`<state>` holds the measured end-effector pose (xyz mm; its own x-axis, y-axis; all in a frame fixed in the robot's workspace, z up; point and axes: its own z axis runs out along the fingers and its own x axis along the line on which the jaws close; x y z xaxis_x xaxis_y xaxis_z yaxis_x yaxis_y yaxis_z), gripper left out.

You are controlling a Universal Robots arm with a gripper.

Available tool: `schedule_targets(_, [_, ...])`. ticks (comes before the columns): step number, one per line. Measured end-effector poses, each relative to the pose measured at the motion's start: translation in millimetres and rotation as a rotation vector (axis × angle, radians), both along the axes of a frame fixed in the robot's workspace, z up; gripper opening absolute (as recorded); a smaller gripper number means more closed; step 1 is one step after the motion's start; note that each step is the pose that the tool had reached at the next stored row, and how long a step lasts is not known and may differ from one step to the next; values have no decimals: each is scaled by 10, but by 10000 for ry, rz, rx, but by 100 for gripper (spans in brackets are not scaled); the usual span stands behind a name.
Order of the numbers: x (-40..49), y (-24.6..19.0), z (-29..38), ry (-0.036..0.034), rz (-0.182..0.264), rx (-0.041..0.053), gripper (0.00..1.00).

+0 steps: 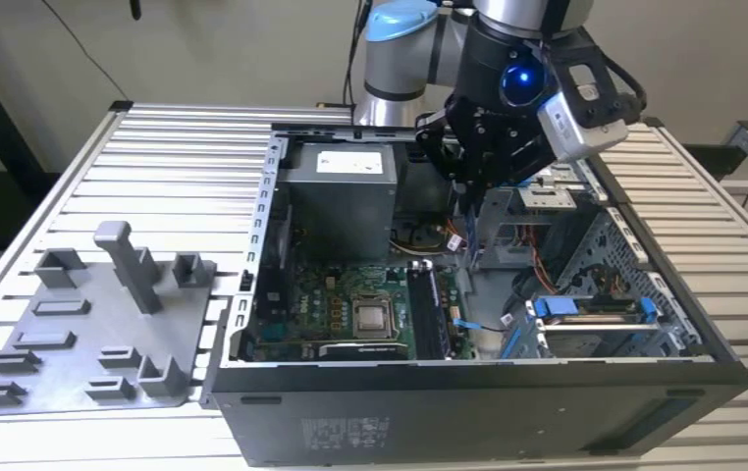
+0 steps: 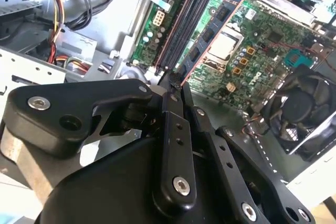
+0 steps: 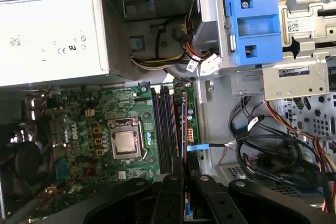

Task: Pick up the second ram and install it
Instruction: 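Insert the second ram into the second slot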

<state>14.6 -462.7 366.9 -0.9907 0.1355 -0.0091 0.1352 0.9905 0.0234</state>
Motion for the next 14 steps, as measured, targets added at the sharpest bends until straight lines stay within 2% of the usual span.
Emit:
schedule_targets(3, [0,0,-37,-1,52,-1,14])
schedule_targets(14, [1,0,-170,0,836,0,14])
